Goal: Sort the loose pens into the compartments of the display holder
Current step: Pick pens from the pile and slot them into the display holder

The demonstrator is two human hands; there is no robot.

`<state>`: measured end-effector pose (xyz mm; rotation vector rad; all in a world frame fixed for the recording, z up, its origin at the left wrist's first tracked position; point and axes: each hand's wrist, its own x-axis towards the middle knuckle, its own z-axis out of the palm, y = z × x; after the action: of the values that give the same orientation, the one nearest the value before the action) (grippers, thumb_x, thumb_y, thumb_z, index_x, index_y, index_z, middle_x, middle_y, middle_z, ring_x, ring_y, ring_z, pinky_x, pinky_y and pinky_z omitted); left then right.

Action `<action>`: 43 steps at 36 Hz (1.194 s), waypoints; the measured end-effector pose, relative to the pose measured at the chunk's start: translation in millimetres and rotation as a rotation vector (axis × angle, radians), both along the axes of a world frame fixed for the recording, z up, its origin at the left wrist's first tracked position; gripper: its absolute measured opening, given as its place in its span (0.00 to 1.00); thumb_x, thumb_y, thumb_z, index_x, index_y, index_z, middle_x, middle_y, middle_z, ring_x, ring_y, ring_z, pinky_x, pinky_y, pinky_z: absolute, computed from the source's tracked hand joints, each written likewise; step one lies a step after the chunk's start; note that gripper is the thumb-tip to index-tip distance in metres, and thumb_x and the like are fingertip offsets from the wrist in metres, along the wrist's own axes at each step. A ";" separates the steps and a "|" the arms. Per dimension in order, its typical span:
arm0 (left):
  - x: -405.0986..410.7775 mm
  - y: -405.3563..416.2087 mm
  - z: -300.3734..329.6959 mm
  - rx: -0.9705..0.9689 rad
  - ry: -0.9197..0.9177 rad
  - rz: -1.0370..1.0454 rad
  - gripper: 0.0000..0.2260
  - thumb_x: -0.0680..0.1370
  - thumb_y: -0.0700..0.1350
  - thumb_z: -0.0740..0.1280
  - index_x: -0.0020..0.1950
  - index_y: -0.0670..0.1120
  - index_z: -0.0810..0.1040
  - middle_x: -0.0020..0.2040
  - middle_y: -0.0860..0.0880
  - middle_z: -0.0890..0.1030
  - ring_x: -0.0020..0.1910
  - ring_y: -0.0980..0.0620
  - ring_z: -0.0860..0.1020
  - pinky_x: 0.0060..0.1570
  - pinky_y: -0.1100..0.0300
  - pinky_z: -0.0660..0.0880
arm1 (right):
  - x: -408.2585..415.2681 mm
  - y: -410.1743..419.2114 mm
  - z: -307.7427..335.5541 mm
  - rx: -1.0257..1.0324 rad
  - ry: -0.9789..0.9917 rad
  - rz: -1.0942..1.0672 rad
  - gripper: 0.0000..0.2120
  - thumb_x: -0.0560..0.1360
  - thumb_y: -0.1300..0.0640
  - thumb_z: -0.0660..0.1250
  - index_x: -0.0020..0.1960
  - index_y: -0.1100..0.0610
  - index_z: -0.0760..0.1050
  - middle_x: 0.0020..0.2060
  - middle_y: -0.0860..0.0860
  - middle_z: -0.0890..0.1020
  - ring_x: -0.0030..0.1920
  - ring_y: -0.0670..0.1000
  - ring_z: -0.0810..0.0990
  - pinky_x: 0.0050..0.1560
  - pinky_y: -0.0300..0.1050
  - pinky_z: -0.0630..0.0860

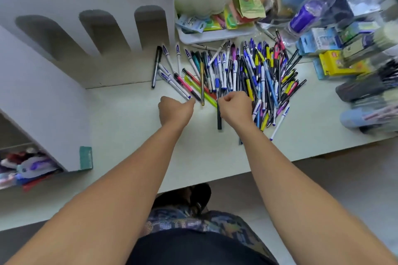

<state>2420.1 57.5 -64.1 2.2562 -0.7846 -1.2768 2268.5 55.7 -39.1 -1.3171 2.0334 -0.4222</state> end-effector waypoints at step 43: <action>-22.2 -46.0 -7.5 0.076 0.043 -0.088 0.07 0.80 0.43 0.62 0.51 0.39 0.75 0.41 0.40 0.82 0.36 0.41 0.82 0.38 0.51 0.82 | -7.4 -70.7 -17.2 -0.057 -0.136 0.307 0.08 0.78 0.58 0.67 0.40 0.54 0.80 0.31 0.47 0.80 0.34 0.48 0.79 0.40 0.43 0.77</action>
<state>2397.8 11.5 -71.6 2.2677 -0.8415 -1.4133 2261.1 -15.0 -56.3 -1.5614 1.6842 -0.4179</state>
